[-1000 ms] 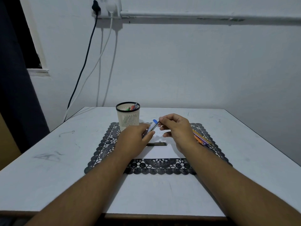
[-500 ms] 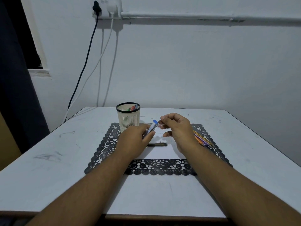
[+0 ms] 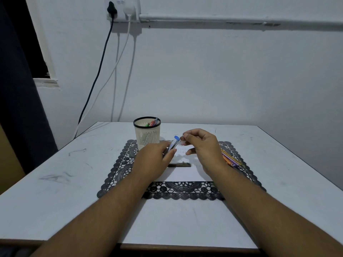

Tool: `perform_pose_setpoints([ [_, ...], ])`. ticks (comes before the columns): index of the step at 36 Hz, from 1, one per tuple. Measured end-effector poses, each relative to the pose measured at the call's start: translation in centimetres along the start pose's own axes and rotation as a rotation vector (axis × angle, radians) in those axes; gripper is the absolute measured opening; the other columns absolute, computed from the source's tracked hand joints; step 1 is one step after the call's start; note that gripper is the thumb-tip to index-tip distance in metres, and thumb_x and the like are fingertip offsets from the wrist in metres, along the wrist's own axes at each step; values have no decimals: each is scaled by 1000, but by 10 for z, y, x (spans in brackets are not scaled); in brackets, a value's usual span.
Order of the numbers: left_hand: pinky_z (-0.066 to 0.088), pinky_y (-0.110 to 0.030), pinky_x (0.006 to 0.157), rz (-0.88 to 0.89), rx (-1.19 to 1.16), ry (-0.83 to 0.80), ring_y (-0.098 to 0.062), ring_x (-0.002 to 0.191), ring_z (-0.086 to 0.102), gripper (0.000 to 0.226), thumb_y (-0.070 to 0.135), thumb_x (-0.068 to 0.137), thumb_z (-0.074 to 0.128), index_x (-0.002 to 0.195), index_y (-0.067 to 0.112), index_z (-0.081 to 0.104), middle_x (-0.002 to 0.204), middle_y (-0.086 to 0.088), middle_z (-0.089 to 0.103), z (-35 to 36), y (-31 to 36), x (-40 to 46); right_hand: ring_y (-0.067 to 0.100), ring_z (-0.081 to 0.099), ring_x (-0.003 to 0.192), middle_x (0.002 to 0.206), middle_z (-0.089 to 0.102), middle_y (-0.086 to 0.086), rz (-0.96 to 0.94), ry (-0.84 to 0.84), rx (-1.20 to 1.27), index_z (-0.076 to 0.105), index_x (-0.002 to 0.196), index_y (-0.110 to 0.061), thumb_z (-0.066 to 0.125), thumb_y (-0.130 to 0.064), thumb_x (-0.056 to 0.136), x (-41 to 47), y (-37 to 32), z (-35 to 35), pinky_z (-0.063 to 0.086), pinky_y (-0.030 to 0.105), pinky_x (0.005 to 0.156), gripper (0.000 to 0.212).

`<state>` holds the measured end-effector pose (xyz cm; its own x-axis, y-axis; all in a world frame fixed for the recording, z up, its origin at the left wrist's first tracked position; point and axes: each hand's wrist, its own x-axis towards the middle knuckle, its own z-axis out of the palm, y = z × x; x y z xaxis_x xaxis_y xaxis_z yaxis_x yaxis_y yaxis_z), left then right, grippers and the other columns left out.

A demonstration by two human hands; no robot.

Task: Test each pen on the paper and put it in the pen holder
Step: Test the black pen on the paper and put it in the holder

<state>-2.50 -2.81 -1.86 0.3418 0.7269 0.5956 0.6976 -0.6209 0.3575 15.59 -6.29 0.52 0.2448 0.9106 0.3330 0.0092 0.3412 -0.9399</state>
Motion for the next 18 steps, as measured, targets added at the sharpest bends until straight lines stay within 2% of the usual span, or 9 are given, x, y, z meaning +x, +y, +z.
perform_pose_setpoints([
  [11, 31, -27, 52, 5, 7, 17, -9, 64, 53, 31, 47, 101, 53, 122, 30, 69, 64, 15, 51, 0, 1, 0, 25, 71, 88, 93, 78, 13, 27, 19, 41, 75, 95, -7, 69, -6, 95, 0, -2, 1, 57, 32, 60, 6],
  [18, 40, -30, 56, 4, -4, 1, -12, 69, 57, 31, 47, 102, 52, 121, 29, 68, 71, 10, 59, 1, 1, 0, 25, 69, 85, 96, 79, 11, 31, 38, 80, 73, 97, -5, 70, -9, 95, 1, -5, -1, 54, 31, 58, 5],
])
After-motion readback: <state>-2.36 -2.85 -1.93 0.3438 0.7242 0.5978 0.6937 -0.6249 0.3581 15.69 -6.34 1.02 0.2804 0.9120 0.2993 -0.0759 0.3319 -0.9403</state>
